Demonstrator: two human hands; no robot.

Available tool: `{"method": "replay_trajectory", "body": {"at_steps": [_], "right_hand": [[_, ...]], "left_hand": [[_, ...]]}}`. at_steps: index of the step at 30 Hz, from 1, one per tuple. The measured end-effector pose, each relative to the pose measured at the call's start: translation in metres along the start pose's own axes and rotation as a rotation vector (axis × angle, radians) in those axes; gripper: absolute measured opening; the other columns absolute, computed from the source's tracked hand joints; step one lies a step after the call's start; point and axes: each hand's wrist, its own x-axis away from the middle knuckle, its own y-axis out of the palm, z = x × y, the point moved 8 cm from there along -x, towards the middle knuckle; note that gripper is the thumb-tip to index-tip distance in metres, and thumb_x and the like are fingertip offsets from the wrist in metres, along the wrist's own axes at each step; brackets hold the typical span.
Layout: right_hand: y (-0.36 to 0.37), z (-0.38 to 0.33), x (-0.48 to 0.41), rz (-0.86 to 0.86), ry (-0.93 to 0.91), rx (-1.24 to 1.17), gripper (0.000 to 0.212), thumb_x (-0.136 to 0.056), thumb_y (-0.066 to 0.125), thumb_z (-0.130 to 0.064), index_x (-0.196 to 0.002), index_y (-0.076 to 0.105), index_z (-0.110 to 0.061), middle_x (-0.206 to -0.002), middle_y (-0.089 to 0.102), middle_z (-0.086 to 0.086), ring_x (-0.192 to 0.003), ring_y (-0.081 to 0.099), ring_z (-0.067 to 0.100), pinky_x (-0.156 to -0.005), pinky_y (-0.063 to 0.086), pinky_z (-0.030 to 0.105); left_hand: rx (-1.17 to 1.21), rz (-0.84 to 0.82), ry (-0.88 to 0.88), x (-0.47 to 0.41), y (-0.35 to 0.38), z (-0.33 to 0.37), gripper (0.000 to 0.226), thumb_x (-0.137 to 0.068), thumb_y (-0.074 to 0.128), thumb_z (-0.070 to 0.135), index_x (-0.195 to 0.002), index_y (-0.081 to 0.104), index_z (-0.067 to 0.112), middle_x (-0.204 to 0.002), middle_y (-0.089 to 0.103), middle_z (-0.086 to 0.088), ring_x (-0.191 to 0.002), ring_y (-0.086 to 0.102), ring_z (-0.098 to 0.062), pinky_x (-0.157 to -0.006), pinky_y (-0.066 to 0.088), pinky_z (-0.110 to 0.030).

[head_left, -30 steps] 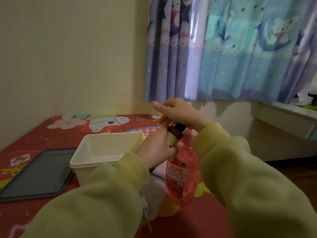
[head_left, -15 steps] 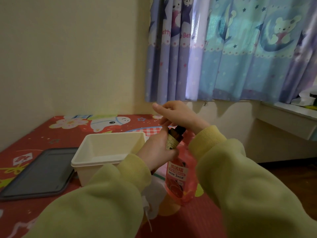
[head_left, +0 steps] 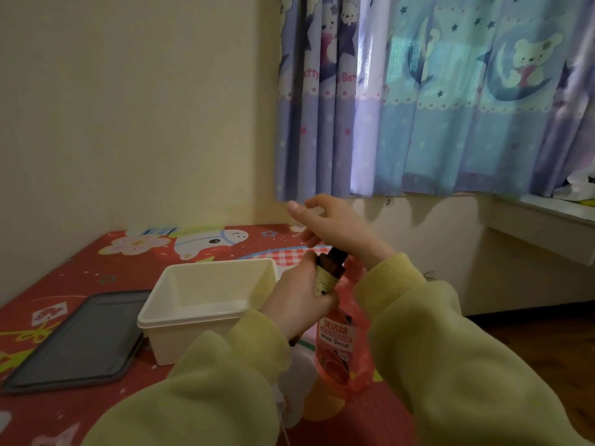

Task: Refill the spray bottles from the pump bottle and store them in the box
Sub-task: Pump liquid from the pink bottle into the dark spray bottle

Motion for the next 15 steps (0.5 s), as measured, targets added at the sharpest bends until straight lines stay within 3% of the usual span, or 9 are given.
{"method": "replay_trajectory", "body": {"at_steps": [8, 15], "right_hand": [[-0.007, -0.017, 0.002, -0.095, -0.014, 0.009, 0.045, -0.091, 0.049, -0.048, -0.116, 0.054, -0.011, -0.08, 0.068, 0.002, -0.071, 0.067, 0.014, -0.067, 0.051, 0.027], [-0.003, -0.006, 0.002, -0.018, -0.074, 0.029, 0.036, -0.084, 0.06, -0.049, -0.086, 0.067, -0.014, -0.071, 0.071, -0.003, -0.07, 0.07, 0.011, -0.078, 0.057, 0.033]], "left_hand": [[-0.057, -0.006, 0.026, -0.002, -0.01, 0.013, 0.05, -0.075, 0.062, 0.018, -0.12, 0.04, 0.016, -0.088, 0.061, -0.006, -0.074, 0.062, -0.022, -0.071, 0.055, -0.046], [-0.019, -0.007, -0.023, 0.0, 0.0, 0.003, 0.027, -0.078, 0.059, 0.013, -0.095, 0.04, 0.018, -0.073, 0.054, 0.001, -0.061, 0.056, -0.016, -0.063, 0.052, -0.036]]}}
